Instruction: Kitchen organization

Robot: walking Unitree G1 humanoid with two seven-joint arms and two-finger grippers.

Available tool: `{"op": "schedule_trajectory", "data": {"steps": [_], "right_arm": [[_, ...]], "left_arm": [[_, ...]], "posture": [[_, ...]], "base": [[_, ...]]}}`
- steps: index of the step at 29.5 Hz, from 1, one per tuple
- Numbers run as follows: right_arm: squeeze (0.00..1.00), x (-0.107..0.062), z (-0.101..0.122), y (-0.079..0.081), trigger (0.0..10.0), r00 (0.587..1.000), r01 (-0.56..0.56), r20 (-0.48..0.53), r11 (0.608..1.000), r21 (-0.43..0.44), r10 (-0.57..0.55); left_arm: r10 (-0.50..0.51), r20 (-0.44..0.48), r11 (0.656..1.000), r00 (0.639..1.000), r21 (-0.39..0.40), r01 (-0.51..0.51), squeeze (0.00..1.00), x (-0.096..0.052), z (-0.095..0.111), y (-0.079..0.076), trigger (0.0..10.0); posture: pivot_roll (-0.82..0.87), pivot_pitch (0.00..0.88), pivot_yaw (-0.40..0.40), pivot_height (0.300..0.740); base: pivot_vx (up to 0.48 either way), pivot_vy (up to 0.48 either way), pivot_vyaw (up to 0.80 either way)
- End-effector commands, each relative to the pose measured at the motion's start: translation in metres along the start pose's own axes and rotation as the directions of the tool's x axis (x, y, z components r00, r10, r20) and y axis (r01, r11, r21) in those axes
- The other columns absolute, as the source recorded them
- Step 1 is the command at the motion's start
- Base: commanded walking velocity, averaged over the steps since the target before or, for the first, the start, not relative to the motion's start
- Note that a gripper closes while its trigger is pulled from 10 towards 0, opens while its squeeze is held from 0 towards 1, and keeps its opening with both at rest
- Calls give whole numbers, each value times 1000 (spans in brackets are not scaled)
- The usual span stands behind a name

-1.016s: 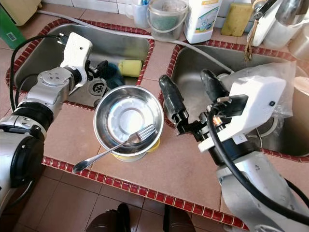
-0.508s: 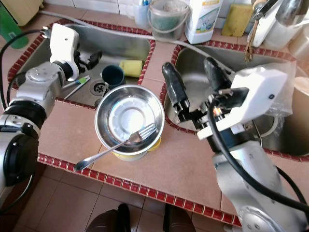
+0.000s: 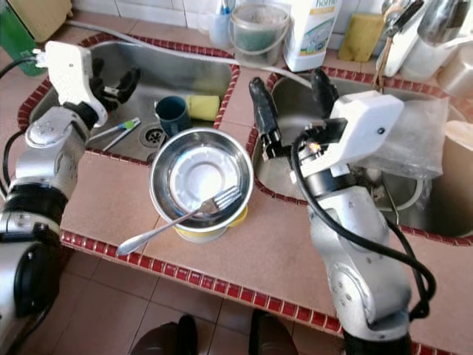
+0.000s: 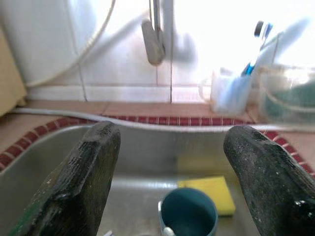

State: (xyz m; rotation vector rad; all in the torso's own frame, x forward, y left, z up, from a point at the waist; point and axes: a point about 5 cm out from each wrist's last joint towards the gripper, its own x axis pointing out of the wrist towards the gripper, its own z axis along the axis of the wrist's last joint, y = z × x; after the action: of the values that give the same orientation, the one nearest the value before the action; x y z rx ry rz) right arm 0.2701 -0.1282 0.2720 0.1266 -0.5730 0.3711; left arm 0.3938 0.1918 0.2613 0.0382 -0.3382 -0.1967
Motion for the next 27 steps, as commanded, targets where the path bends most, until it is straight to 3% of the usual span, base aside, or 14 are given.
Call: {"op": "schedule_trajectory", "data": {"steps": [1,12,23,27], "right_arm": [[0,2,-2,1,10000,1000,-8,21,1000,-27,9],[0,10,-24,-2,10000,999,36,23,993,-116,-33],[0,8,-46,-10,10000,994,104,-5,973,-205,-107],[0,6,-49,-14,10000,991,126,-10,965,-228,-132]], "left_arm": [[24,-8,1000,1000,-2,-24,0,-7,-2,1,10000],[111,28,991,993,-81,-109,0,-39,-6,-14,10000],[152,98,980,983,-144,-138,0,-61,2,-20,10000],[164,82,978,983,-144,-151,0,-62,-2,-19,10000]], "posture": [[-60,139,17,740],[-43,80,5,740],[-59,28,21,740],[-67,25,27,740]], "base": [[0,0,0],[0,0,0],[0,0,0],[0,0,0]]}}
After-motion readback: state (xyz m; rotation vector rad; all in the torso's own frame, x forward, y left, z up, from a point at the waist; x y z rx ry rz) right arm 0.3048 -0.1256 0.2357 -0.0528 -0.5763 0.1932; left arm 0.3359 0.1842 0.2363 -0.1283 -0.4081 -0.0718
